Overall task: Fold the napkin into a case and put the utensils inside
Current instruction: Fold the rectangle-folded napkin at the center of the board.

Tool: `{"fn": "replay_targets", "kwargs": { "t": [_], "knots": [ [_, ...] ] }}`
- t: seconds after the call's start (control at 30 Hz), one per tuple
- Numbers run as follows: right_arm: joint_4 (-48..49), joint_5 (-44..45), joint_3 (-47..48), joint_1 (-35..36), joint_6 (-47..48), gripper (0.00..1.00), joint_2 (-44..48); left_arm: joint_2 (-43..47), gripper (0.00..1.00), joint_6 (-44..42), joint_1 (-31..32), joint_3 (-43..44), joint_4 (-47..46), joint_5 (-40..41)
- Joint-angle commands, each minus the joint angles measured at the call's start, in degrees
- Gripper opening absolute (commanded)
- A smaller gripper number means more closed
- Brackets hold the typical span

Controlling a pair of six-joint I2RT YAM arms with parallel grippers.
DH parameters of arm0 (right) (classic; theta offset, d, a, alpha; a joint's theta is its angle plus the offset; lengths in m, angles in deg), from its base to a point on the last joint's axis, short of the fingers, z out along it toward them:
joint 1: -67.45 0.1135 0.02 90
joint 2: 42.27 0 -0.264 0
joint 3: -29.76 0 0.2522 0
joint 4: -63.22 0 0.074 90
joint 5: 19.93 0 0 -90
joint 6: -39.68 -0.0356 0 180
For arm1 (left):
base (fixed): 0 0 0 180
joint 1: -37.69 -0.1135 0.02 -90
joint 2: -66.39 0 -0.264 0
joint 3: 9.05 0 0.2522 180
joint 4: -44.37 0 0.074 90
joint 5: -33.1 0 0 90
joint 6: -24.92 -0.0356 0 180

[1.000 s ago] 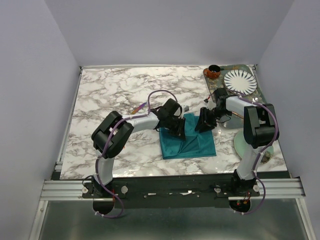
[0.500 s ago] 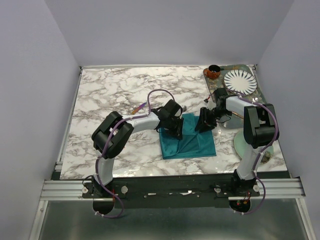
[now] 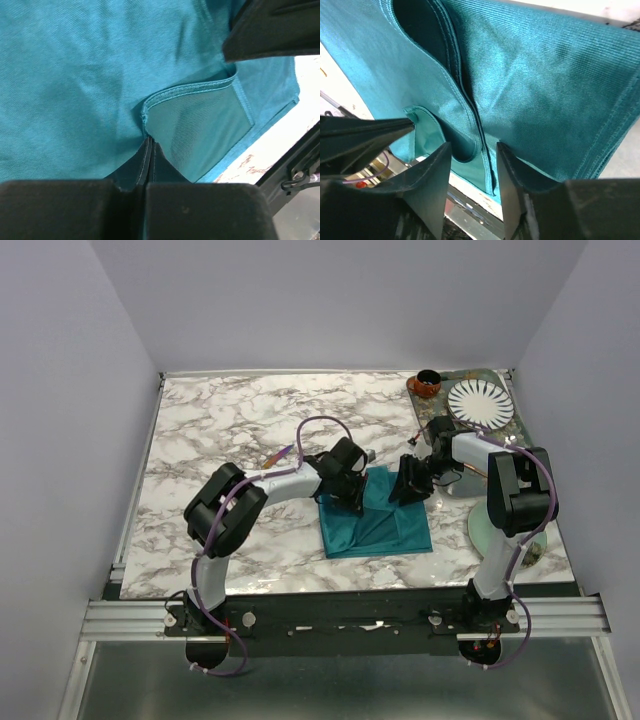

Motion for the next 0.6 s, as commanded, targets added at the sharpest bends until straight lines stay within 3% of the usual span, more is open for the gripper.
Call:
{"fn": "replay_targets", "kwargs": {
  "t": [0.0, 0.17, 0.57],
  "knots": [
    [-1.94, 0.35, 0.28, 0.05, -0.01, 0.52, 0.59, 1.48, 0.00, -1.48, 1.57, 1.97, 0.26, -0.37],
    [-3.08, 0.44, 0.98, -0.12, 0.43, 0.60, 1.38, 2.71, 0.00, -2.27, 4.02, 1.98, -0.97, -1.78],
    [-4.05, 1.06, 0.99, -0.47, 1.04, 0.62, 2.35, 4.74, 0.00, -4.99, 9.74, 0.13, -6.07, -4.59]
  ]
}}
